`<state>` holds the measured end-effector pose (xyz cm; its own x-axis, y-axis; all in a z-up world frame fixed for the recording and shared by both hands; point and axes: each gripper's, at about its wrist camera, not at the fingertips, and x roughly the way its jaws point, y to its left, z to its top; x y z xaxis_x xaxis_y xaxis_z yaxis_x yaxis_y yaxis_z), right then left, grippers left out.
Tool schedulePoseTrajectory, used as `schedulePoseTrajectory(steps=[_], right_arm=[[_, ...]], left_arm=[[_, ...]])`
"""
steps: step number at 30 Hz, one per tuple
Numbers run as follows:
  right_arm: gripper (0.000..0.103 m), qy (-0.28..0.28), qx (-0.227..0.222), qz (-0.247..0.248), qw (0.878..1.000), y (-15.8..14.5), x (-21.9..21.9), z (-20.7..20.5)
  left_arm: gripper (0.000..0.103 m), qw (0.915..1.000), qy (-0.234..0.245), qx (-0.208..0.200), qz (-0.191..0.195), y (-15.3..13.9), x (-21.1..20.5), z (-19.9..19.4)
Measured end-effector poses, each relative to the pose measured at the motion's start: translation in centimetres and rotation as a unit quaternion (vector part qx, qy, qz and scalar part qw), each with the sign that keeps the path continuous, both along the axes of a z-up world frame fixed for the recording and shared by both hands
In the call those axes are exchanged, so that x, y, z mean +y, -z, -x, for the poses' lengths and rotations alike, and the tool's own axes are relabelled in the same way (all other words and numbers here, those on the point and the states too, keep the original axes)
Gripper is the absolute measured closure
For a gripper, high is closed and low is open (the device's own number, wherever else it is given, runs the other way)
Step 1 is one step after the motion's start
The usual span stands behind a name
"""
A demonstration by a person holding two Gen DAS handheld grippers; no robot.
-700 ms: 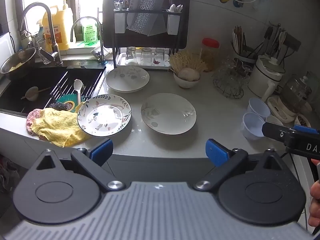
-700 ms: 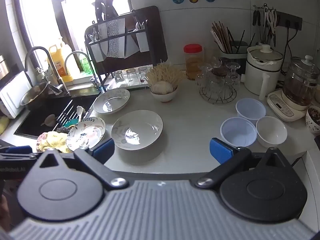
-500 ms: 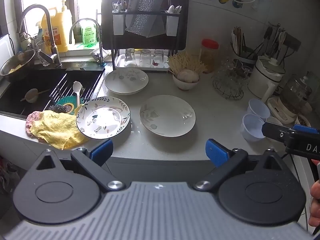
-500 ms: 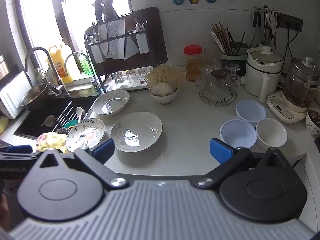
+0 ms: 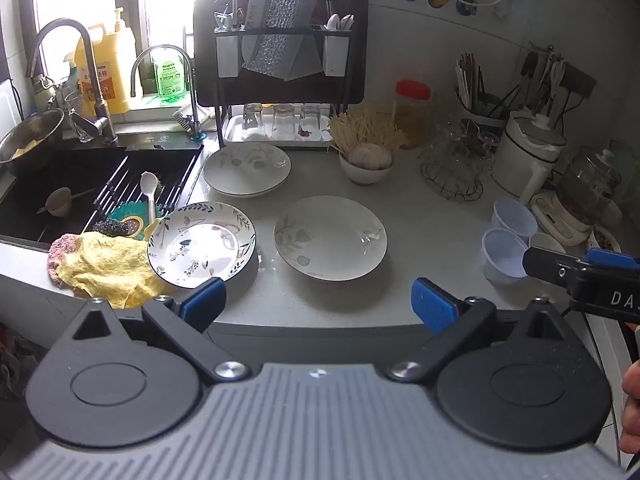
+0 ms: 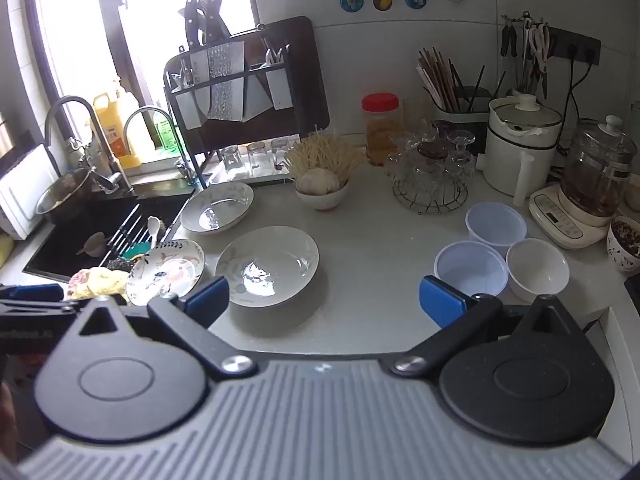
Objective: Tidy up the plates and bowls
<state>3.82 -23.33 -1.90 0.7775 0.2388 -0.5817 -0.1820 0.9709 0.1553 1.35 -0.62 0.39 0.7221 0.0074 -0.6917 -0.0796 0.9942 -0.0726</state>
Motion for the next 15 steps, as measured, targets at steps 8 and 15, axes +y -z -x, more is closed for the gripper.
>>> schedulePoseTrajectory(steps=[8, 15], right_arm=[[0.000, 0.003, 0.002, 0.000, 1.000, -0.02, -0.10, 0.14], [0.000, 0.004, 0.003, 0.000, 1.000, 0.09, 0.13, 0.10]], left_arm=[[0.002, 1.0000, 0.004, 0.002, 0.004, 0.46, -0.06, -0.19], [0.002, 1.0000, 0.004, 0.002, 0.003, 0.52, -0.03, -0.30]])
